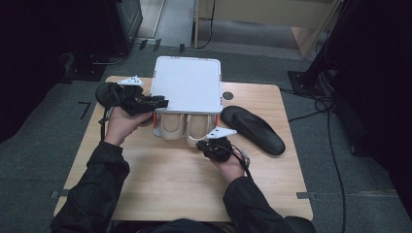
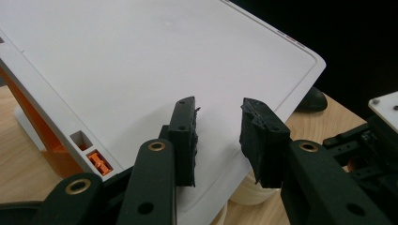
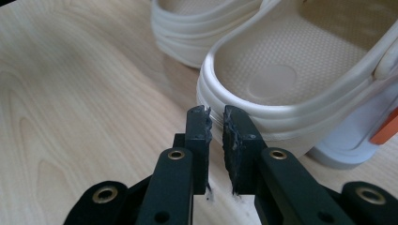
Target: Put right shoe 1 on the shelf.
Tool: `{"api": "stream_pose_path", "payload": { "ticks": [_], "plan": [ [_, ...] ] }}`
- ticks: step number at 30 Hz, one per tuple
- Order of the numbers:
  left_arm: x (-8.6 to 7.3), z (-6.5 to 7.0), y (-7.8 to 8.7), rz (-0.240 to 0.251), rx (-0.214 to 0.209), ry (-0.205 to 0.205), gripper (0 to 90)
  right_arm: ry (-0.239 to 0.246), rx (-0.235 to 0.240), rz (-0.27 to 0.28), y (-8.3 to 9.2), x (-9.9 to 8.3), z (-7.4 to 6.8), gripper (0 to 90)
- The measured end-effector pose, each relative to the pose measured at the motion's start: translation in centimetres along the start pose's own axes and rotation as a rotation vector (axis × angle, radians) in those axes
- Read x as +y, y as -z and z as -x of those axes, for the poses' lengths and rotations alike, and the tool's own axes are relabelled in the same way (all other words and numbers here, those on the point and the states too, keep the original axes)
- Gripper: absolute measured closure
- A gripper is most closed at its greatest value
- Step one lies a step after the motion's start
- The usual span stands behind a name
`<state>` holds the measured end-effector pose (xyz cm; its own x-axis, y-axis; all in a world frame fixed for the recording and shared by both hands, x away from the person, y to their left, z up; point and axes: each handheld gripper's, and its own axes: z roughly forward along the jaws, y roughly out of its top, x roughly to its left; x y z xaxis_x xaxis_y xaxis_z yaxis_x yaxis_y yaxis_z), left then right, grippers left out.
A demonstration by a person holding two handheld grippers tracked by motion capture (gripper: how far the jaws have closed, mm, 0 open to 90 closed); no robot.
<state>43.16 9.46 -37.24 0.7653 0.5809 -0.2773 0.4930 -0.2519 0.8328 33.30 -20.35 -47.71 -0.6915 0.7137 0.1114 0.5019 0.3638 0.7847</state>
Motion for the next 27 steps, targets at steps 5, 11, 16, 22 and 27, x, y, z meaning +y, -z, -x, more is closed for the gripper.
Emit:
{"api": "stream_pose_path", "payload": {
  "ticks": [5,11,16,22,27],
  "plan": [
    [0.0,0.0,0.0,-0.002,-0.002,-0.002,65.9,-0.012,-0.004,0.003,-0.5,0.3,0.8,79.6],
    [0.1,0.1,0.1,-0.009,0.002,-0.006,65.7,-0.026,-0.001,0.019,-0.9,0.4,1.4,78.8],
    [0.1,0.0,0.2,-0.007,-0.008,0.001,64.7,-0.030,0.004,0.015,-1.1,0.6,1.5,75.1],
    [0.4,-0.2,0.9,-0.035,-0.003,0.023,55.4,-0.031,0.039,0.013,0.0,0.4,1.1,72.6],
    [0.4,-0.2,2.2,-0.020,0.014,0.033,53.7,-0.015,0.060,0.003,1.4,-0.3,0.5,71.9]
  ]
}}
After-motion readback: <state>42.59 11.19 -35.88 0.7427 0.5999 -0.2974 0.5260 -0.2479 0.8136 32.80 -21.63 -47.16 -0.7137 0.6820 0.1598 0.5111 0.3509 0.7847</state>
